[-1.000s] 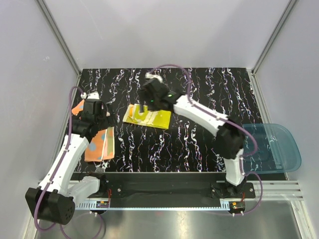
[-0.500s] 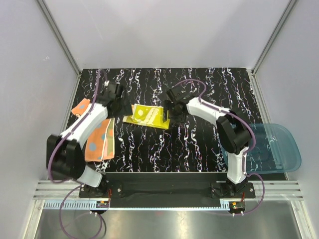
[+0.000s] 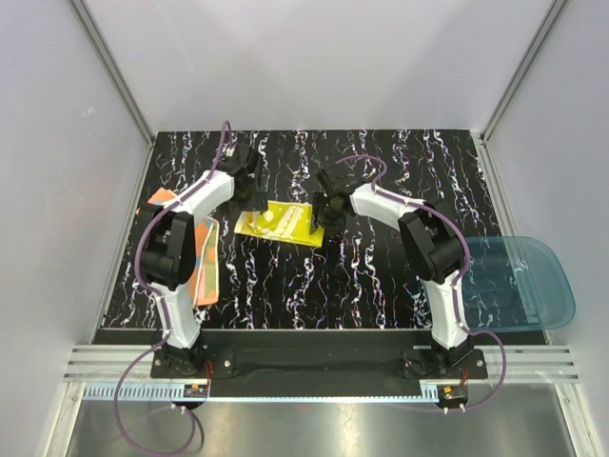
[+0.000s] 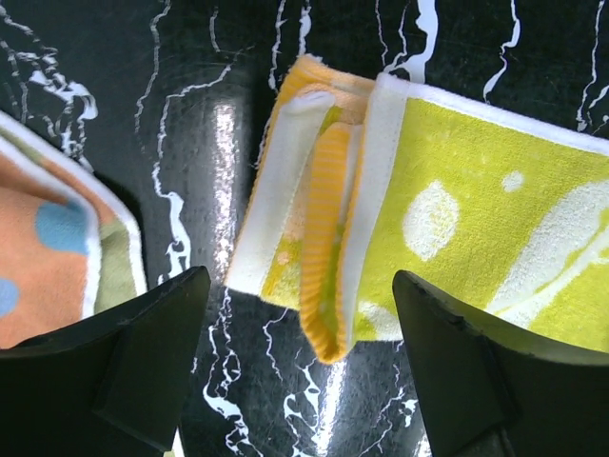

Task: Roll the towels
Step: Fold the towel

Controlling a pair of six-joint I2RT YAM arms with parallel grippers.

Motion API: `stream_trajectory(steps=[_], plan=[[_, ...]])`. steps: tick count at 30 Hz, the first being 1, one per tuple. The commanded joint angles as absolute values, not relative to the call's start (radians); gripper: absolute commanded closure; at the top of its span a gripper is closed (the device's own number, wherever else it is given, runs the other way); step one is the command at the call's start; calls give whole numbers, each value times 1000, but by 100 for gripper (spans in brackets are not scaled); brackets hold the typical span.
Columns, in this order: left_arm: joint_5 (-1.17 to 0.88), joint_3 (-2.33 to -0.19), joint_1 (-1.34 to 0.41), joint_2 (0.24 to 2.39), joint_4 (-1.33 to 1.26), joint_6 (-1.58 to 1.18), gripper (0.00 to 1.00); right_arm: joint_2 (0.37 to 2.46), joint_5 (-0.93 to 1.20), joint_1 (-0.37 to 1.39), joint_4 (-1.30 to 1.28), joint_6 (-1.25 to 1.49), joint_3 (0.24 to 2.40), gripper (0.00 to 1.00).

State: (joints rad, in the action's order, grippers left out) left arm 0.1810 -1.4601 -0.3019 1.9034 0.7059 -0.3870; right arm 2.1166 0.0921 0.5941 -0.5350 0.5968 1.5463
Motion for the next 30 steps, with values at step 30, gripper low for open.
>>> stream_trajectory(steps=[30], plan=[[330, -1617, -426, 2029, 690, -241, 38, 2177, -8, 595, -569, 551, 1460, 47]])
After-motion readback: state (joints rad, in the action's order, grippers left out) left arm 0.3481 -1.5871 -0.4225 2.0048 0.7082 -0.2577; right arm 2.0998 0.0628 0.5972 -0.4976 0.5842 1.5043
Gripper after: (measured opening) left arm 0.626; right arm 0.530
